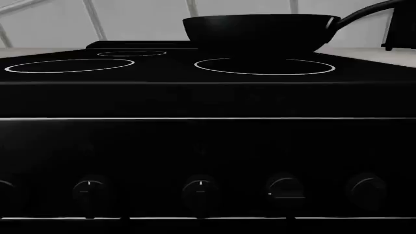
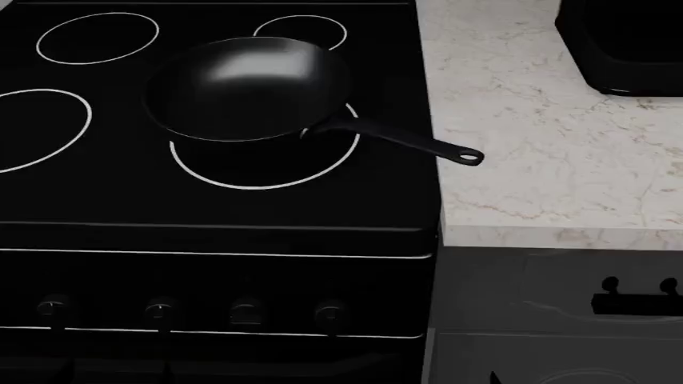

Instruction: Pick the corn from the plate and place it in the pan.

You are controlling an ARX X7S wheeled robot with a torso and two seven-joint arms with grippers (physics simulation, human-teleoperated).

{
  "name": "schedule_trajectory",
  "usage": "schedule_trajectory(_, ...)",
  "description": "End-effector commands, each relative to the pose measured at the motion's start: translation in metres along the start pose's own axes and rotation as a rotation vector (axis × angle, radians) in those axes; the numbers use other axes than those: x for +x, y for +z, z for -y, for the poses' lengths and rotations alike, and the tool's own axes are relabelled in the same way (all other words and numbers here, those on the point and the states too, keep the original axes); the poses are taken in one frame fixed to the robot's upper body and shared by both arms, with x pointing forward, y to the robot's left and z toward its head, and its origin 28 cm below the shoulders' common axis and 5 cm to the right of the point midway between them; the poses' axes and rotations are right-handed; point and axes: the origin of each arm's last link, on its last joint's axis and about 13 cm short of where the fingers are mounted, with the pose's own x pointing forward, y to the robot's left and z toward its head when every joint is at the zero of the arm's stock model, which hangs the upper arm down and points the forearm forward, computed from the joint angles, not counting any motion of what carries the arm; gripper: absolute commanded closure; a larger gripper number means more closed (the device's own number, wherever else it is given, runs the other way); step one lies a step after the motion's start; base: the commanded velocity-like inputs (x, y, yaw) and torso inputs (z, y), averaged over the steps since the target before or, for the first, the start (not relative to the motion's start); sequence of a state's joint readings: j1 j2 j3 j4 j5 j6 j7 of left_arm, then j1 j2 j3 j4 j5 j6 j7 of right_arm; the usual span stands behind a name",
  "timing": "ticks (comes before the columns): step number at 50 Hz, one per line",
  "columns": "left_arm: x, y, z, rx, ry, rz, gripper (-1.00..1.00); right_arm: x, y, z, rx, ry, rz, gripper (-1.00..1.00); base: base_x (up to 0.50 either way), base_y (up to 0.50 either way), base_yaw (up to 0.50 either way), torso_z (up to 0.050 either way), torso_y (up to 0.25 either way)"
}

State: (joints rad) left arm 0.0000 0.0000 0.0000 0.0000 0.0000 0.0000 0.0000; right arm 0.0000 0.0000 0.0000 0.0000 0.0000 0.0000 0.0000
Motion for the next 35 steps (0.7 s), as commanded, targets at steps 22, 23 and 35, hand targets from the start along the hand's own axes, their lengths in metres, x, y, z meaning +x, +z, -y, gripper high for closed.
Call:
schedule_trajectory(22, -0.004, -0.004, 0.001, -0.054, -0.092, -0.024, -1.0, -0.003, -0.017, 0.002, 0.007, 0.006, 0.007, -1.0, 0.0, 0.0, 0.0, 0.014, 0.0)
schedule_trajectory(23, -0.004, -0.004, 0.001, -0.057, -0.092, -0.027, -1.0, -0.003, -0.018, 0.002, 0.005, 0.004, 0.006, -1.0, 0.0, 0.0, 0.0, 0.05, 0.0)
schedule_trajectory(35, -0.005, -0.005, 0.002, -0.071, -0.112, -0.044, -1.0, -0.004, -0.018, 0.003, 0.005, 0.011, -0.007, -1.0, 0.0, 0.0, 0.0, 0.05, 0.0)
